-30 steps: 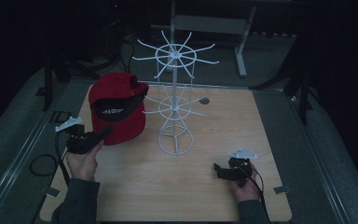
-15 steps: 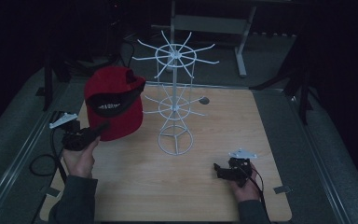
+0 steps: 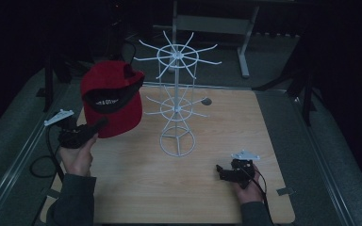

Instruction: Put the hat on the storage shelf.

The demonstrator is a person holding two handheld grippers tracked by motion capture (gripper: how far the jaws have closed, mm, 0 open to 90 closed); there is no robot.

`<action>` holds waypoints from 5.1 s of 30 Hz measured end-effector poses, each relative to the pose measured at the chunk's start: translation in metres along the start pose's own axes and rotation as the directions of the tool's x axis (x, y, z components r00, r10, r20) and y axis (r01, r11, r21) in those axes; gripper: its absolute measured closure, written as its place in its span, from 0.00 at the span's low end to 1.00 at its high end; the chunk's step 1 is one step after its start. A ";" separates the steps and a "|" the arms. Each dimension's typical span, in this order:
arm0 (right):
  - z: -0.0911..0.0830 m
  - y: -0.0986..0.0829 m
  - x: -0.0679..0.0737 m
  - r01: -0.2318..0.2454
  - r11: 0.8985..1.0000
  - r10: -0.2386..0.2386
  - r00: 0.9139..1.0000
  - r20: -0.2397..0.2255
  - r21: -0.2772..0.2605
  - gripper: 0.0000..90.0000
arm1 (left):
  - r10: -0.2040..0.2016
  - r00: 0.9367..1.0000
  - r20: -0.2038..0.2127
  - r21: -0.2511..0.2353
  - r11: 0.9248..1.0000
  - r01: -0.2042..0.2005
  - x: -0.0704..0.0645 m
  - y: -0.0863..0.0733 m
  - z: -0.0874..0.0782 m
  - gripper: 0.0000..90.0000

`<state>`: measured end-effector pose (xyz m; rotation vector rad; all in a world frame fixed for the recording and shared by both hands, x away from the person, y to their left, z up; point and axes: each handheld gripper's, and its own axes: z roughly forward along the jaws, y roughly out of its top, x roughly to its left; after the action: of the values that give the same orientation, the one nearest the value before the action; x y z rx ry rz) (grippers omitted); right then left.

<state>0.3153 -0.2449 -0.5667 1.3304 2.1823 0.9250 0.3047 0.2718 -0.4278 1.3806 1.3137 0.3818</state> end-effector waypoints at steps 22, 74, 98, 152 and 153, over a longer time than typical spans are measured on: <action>0.000 0.000 0.000 -0.001 1.000 0.001 1.000 0.000 0.000 0.15 | 0.015 1.000 0.008 -0.036 0.999 -0.015 -0.006 0.012 -0.005 0.95; 0.000 0.000 0.000 0.000 1.000 0.000 1.000 0.000 0.001 0.15 | 0.049 0.999 0.018 -0.092 0.995 -0.047 -0.019 0.038 -0.013 0.95; 0.000 0.000 0.000 0.000 1.000 0.000 1.000 0.000 0.001 0.15 | 0.034 0.998 0.053 -0.137 0.990 -0.026 -0.026 0.047 -0.011 0.95; 0.000 0.000 0.000 0.000 1.000 0.000 1.000 0.000 0.001 0.15 | 0.026 0.993 0.114 -0.200 0.980 -0.003 -0.042 0.064 -0.011 0.95; 0.000 0.000 0.000 0.000 1.000 0.000 1.000 0.000 0.001 0.15 | 0.024 0.993 0.116 -0.201 0.980 0.000 -0.042 0.064 -0.011 0.95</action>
<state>0.3152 -0.2450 -0.5666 1.3307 2.1832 0.9242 0.3123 0.2584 -0.3520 1.2237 1.1383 0.4231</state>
